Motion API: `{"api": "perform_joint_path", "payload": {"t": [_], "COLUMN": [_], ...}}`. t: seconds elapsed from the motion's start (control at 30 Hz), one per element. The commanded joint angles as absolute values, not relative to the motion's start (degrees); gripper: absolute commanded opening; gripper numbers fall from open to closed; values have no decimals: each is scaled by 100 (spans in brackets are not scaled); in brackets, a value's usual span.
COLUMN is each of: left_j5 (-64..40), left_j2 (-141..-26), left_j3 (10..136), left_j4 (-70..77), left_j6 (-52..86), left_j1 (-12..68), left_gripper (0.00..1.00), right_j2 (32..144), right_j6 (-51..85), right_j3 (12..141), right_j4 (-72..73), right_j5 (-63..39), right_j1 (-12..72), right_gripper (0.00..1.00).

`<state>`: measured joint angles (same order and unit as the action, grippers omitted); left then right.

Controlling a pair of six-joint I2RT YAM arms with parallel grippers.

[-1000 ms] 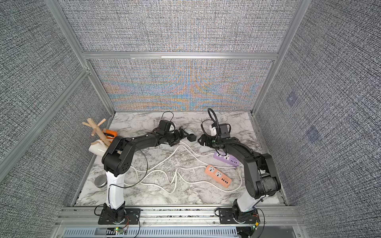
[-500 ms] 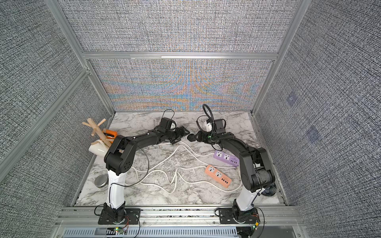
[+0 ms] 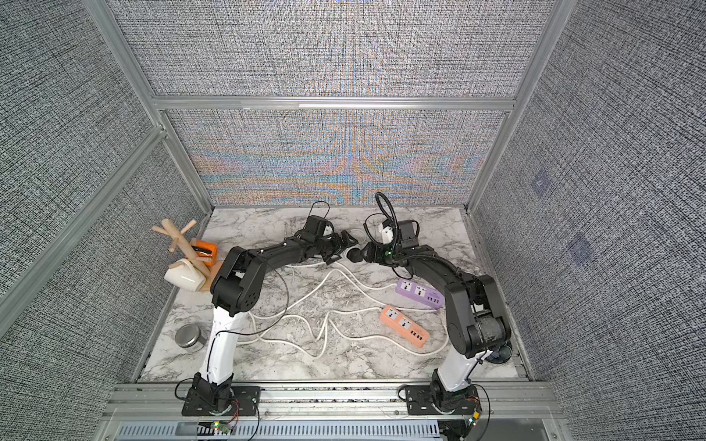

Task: Unwrap the cord wrapped around the power strip
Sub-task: Pick up the power strip from the center of the board.

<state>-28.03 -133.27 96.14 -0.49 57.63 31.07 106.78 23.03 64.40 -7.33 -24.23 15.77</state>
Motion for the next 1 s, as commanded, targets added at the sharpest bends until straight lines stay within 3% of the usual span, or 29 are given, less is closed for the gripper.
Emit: {"api": "perform_joint_path", "payload": {"t": [0.0,0.13,0.4,0.5,0.73,0.87,0.97], "left_j5": [-2890,-2931,-2896,-2998,-3015,-3665,-3939], "left_j2": [-13599,-13611,-13509,-13528,-14021,-13836,-13608], "left_j3": [9992,9900,10114,10772,13904,14173,14177], "left_j4": [-557,-399,-903,-1981,-6433,-7305,-7831], "left_j6": [5536,5598,5081,4288,910,-103,-709], "left_j1": [3085,3103,3086,3054,2854,2450,2269], "left_gripper": [99,89,47,35,17,1,0], "right_j2": [10637,10594,10491,10359,10069,9897,9590], "right_j6": [2216,2149,1951,1576,288,-21,95], "right_j3": [6417,6372,6428,6552,7021,7005,6569], "right_j4": [-665,-719,-839,-1028,-1511,-1338,-550], "right_j5": [-2390,-2320,-2237,-2187,-2006,-2304,-3013], "right_j1": [1574,1541,1489,1487,1493,1492,1562], "right_gripper": [77,78,79,80,86,86,84]}}
